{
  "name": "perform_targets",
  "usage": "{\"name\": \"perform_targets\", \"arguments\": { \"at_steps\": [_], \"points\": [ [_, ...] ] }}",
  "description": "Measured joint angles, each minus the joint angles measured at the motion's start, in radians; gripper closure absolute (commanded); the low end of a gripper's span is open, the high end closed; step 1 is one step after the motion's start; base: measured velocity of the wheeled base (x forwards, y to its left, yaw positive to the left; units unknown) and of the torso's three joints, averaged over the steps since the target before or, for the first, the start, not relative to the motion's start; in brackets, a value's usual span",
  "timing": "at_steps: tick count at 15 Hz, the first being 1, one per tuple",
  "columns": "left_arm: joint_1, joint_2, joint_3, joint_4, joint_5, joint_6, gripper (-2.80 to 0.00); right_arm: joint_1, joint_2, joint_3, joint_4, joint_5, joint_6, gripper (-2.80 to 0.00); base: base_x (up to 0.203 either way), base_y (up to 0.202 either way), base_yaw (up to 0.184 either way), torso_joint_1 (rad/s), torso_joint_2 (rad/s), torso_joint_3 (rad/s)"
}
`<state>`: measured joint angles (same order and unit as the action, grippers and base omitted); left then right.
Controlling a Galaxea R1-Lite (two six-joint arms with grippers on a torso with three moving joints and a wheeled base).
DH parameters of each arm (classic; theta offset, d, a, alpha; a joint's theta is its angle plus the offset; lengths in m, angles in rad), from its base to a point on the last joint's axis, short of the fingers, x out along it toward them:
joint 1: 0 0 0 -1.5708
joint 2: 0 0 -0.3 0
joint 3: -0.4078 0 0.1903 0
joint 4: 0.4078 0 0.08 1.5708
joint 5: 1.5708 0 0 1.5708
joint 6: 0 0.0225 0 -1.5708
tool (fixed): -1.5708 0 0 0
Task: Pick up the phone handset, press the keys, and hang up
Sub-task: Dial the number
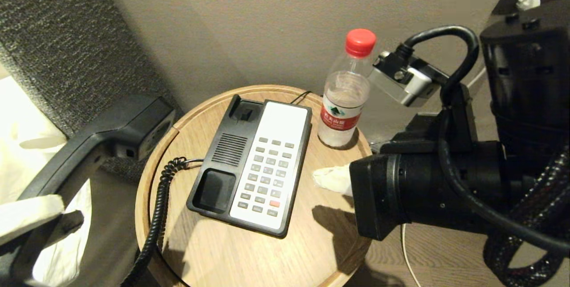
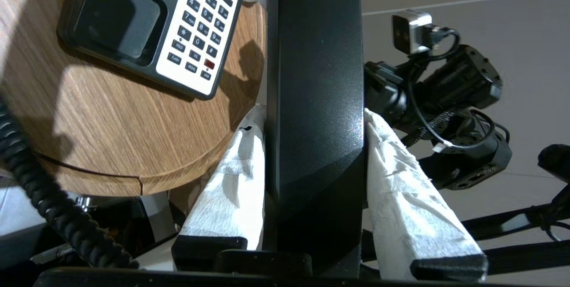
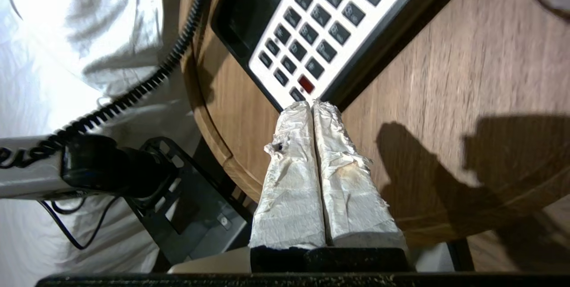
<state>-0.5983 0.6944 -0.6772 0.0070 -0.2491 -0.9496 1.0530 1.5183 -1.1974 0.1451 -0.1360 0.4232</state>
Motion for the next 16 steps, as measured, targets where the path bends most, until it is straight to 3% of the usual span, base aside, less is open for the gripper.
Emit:
{"name": "perform_targets", "arguments": {
  "at_steps": [16],
  "points": [
    [0.000,-0.050,0.037,-0.005,0.003,-0.007,0.00,0.010,0.202,-0.046,-0.003,0.017,-0.004,0.00,0.000,0.000,0.000,0.000,0.00,0.000]
  ]
}}
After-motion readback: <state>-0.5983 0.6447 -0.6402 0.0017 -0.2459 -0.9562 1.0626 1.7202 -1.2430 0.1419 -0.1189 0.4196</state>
